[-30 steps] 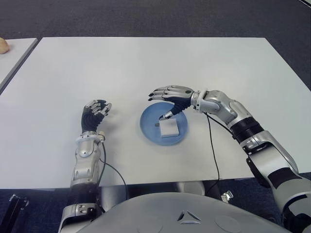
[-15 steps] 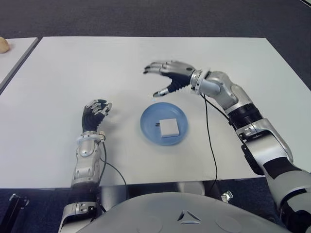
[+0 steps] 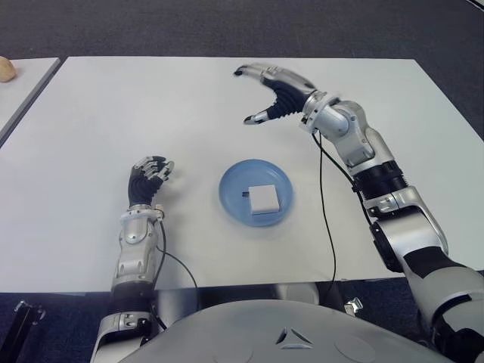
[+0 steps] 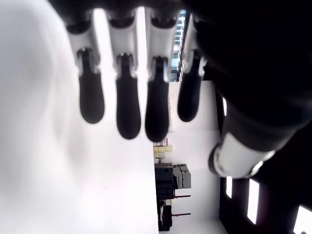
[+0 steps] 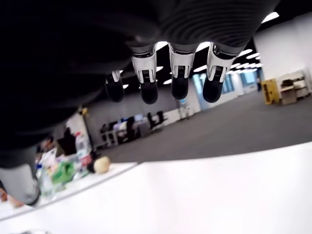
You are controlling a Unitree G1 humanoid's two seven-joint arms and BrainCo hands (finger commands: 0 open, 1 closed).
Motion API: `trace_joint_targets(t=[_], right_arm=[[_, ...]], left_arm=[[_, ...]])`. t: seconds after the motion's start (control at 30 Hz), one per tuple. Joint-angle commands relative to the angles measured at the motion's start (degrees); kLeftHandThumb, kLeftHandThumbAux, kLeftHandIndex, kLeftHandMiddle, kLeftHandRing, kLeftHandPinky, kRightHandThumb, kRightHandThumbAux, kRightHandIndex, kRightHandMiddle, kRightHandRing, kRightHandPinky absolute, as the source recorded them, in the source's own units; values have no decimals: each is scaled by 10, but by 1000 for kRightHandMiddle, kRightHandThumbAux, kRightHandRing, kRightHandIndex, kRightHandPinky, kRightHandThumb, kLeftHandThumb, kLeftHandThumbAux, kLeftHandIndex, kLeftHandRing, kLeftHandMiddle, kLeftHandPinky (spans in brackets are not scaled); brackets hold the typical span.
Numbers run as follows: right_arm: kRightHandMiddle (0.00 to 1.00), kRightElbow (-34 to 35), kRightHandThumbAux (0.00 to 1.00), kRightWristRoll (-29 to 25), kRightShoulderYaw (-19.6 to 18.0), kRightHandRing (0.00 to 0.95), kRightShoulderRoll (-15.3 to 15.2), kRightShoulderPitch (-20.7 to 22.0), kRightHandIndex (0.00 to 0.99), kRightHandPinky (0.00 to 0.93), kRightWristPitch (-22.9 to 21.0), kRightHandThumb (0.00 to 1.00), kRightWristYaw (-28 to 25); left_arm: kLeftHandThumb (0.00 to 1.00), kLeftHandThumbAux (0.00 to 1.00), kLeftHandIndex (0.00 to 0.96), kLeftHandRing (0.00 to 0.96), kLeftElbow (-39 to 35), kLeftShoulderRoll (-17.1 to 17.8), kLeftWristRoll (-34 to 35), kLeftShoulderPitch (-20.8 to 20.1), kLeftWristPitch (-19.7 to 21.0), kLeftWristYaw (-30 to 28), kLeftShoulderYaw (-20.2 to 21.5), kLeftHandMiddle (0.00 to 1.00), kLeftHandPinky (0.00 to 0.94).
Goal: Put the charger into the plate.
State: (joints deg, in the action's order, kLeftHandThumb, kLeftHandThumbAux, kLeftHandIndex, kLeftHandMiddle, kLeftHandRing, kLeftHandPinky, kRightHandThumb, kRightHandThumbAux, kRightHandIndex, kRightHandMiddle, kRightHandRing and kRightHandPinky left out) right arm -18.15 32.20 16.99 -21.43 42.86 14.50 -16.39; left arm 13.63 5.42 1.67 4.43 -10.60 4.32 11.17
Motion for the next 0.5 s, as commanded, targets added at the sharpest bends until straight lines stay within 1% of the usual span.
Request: trace_joint_targets(t=[0.03,0.1,0.2,0.27,0.37,0.4,0.43,0.47,0.5], right_arm=[[0,46,636,-10,-39,0,18,-77,0,57,-66,143,52],[0,47,644,-15,-50,0,27,-99,0,85,-73,169,80],[8,68,656,-19,-66,8,54,-158,7,112,-75,205,146],[40,72,675,-24,-77,43,64,-185,30,147,-69,241,179],[105,64,715,-36,-88,113,73,-204,67,211,-58,284,206],[114,52,721,-49,-95,122,83,-212,72,219,-48,290,221],[172,44,756,-59,-101,171,90,-218,96,253,-40,329,232],[193,35,768,-71,-106,188,97,-223,104,265,-29,345,243],[241,29,798,-78,-110,224,102,-225,125,289,-22,387,251]], left_arm=[[703,722,429,523,10,-1,1,-4,-5,1,1,520,515],[703,722,429,524,8,-2,0,-4,-7,1,0,523,514],[703,721,429,524,9,-2,0,-4,-7,1,-1,526,508],[704,721,429,524,8,-2,-1,-4,-6,0,-1,527,510],[705,721,429,523,9,-2,1,-4,-8,0,-1,527,513],[705,721,429,523,11,-3,3,-5,-12,-1,0,527,513],[705,721,430,526,12,-4,5,-5,-14,-2,0,529,515],[705,721,430,527,13,-5,6,-6,-16,-2,1,529,515],[705,721,430,530,14,-4,7,-7,-17,-3,1,531,517]])
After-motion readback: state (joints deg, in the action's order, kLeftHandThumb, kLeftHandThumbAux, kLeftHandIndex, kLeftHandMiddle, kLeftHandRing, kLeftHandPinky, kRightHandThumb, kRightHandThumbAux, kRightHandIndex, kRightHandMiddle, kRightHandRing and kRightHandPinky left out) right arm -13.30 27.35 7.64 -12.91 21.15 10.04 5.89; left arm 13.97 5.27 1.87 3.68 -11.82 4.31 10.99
